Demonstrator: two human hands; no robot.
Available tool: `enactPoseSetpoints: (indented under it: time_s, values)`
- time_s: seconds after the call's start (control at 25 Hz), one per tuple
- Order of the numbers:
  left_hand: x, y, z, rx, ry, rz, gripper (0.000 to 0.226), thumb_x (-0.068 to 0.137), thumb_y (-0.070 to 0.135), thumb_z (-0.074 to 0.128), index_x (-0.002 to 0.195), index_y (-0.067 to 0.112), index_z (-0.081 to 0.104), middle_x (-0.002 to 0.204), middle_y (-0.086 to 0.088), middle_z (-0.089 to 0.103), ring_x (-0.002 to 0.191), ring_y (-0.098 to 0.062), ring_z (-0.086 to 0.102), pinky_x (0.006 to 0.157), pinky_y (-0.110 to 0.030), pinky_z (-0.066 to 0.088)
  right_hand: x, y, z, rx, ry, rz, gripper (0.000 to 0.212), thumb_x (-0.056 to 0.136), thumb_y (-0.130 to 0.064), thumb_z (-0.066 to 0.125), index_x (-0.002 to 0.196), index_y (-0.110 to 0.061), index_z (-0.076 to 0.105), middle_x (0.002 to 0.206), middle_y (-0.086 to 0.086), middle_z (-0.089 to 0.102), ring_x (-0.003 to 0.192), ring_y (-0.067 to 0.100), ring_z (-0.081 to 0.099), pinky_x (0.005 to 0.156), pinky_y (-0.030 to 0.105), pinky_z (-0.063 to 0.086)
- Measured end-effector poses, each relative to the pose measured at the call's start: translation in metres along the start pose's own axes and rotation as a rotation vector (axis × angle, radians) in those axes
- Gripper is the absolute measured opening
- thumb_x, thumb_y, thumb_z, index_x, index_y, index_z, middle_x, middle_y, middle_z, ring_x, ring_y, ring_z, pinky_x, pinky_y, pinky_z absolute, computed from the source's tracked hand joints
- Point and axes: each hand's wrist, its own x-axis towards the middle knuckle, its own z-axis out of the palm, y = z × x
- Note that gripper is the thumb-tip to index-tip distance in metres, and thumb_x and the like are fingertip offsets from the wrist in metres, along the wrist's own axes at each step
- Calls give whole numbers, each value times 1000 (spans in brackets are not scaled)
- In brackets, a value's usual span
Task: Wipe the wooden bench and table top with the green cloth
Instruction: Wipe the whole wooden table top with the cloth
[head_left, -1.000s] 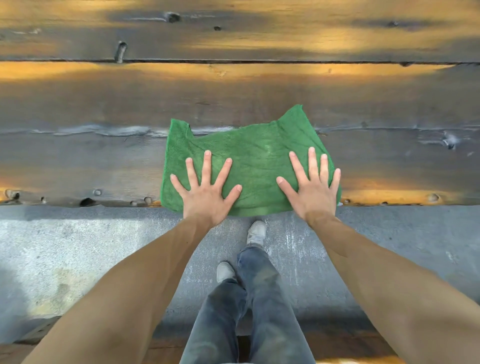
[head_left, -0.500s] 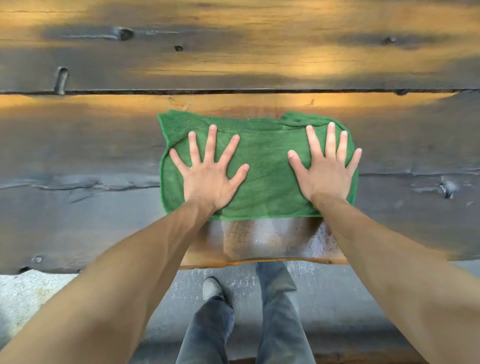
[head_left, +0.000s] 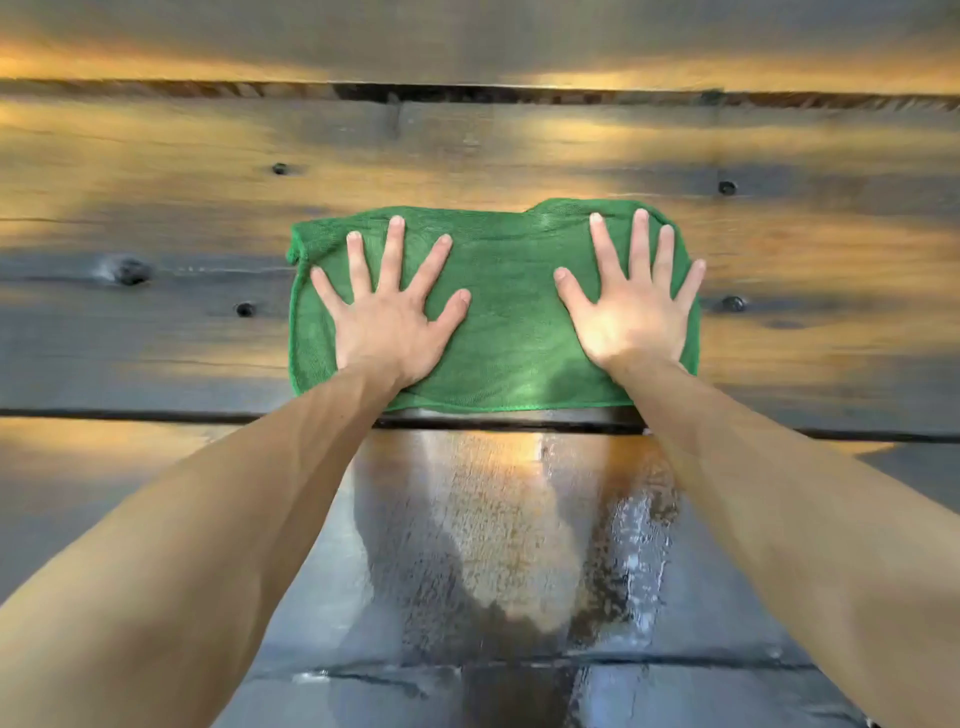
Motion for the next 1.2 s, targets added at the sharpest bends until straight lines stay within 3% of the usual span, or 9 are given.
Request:
enactPoseSetpoints:
  time_s: [0.84,1.2]
  values:
    - [396,96,-91,-39,103,57,66,89,79,7,151,59,-3,167,6,-15,151,-40,-17,109,-76,-13,386,-3,-86,-36,121,42,76,88,-82,9,156,-49,-3,169,-3,-9,155,25,-7,119,62,-9]
    - [499,129,-118,-32,122,34,62,90,75,14,150,62,5,169,7,-6,153,-39,-9,111,-75,-8,495,-7,-113,-21,114,45,75,90,-80,16,157,-49,-1,169,-3,-8,155,25,-4,119,63,-5]
